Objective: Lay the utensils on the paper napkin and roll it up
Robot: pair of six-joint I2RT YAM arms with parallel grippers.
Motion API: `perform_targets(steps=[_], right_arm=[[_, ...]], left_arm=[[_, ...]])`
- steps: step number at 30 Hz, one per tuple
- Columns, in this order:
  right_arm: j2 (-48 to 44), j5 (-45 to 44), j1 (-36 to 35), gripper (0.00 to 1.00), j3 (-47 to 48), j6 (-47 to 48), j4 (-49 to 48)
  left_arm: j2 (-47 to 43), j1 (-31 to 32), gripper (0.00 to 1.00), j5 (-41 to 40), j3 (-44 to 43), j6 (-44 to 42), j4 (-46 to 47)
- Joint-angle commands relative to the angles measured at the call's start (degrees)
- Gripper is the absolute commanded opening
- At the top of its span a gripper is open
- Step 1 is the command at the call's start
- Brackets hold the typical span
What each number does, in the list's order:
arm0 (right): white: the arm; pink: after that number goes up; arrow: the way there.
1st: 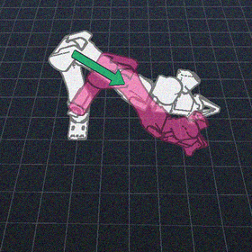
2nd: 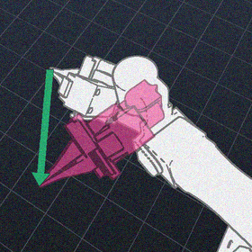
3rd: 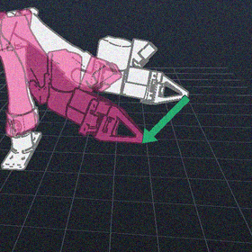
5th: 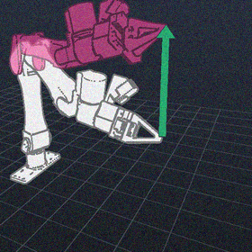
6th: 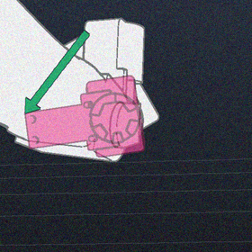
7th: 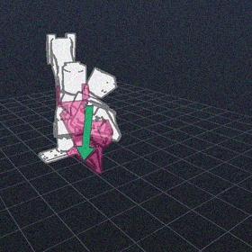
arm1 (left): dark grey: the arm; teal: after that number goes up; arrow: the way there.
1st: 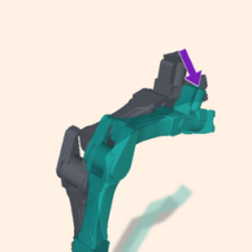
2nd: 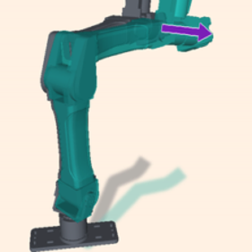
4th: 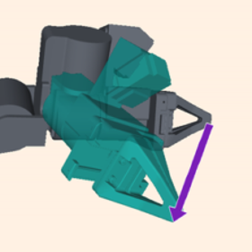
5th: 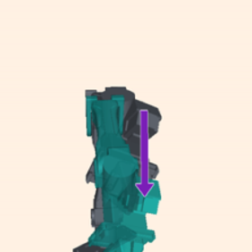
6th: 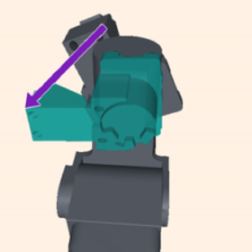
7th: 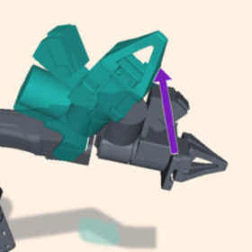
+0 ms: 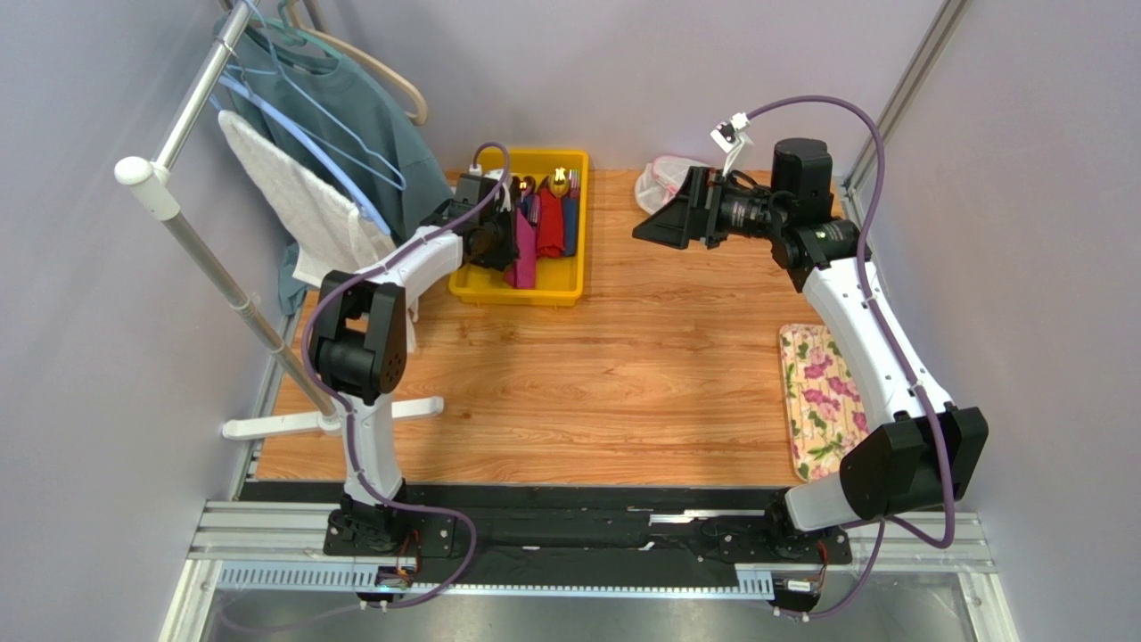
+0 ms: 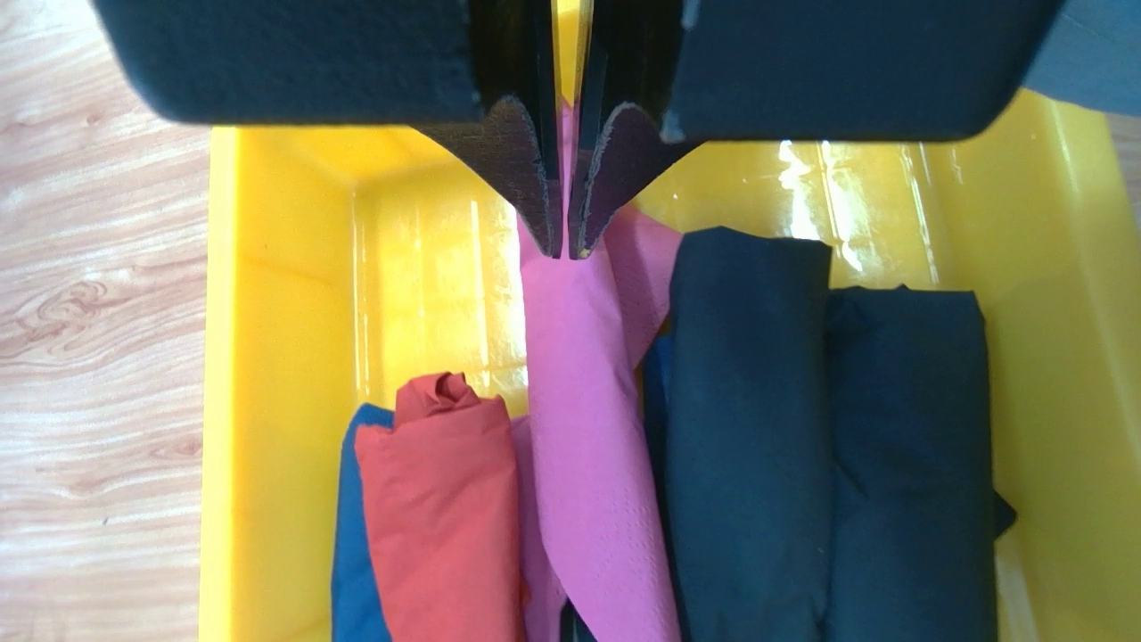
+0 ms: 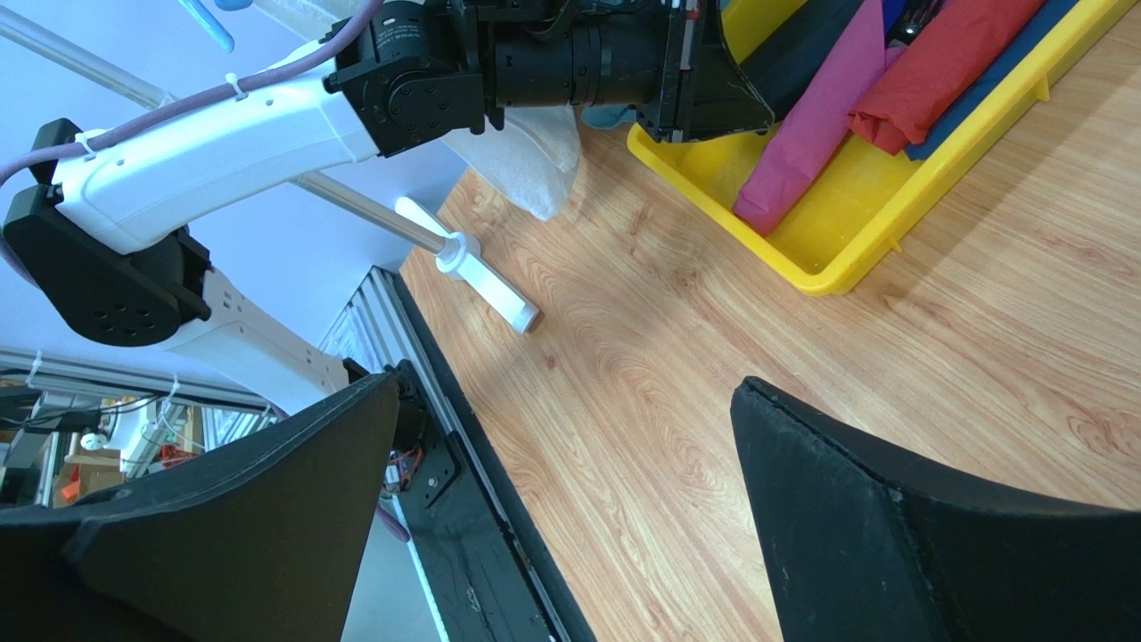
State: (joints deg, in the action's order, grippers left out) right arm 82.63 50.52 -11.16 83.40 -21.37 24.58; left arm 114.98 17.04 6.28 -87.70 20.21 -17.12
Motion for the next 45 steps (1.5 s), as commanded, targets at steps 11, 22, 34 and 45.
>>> perform_targets(steps=[11, 22, 34, 45], right_arm=[[0.3, 0.3, 0.1, 1.0, 1.6, -0.1, -0.9], [0.2, 0.3, 0.3, 1.0, 1.7, 0.2, -0.5], [-0.4, 0.5, 0.3, 1.0, 1.5, 0.4, -0.1], [-0.9, 0.9, 0.3, 1.0, 1.1, 0.1, -0.8]], left_arm=[[3.8, 0.4, 0.1, -0.3, -3.8, -2.4, -2.1], [6.7, 0.3, 0.08, -2.9, -5.0, -3.2, -3.5], [8.2, 0.2, 0.09, 1.9, -5.1, -3.5, -3.2], [-0.2, 1.1, 0.23, -0.9, -1.3, -6.2, -0.3]])
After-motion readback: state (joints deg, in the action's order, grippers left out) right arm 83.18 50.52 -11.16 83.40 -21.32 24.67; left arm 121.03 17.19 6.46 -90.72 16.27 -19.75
